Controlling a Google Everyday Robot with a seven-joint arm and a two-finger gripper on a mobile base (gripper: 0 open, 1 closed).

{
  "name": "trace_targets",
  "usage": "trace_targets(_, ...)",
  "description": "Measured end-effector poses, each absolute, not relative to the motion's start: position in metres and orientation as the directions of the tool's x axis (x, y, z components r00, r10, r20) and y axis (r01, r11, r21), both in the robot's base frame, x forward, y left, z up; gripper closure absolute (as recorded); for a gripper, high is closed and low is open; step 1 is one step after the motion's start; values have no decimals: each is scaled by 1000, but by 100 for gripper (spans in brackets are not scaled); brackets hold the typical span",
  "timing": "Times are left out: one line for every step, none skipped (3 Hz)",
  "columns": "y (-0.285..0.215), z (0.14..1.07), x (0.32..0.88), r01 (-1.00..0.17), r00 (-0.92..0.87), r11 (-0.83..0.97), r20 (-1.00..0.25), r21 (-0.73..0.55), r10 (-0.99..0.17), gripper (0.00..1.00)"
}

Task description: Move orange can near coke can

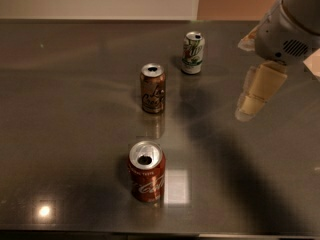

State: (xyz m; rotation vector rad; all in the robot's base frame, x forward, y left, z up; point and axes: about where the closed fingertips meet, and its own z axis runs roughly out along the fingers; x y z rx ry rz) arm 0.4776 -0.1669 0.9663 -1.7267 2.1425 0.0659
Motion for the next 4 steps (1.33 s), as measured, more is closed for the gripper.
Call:
trace_targets(-131, 952, 495, -963, -133, 208, -373, -169, -918, 0)
trace_targets(-95, 941, 511, -973, -102, 178, -416, -148, -904, 0)
trace_targets(-61, 935, 521, -981, -71, 145, -456, -129, -887, 0)
trace_targets(-31, 929, 532, -985, -50, 124, -487, -121, -872, 0)
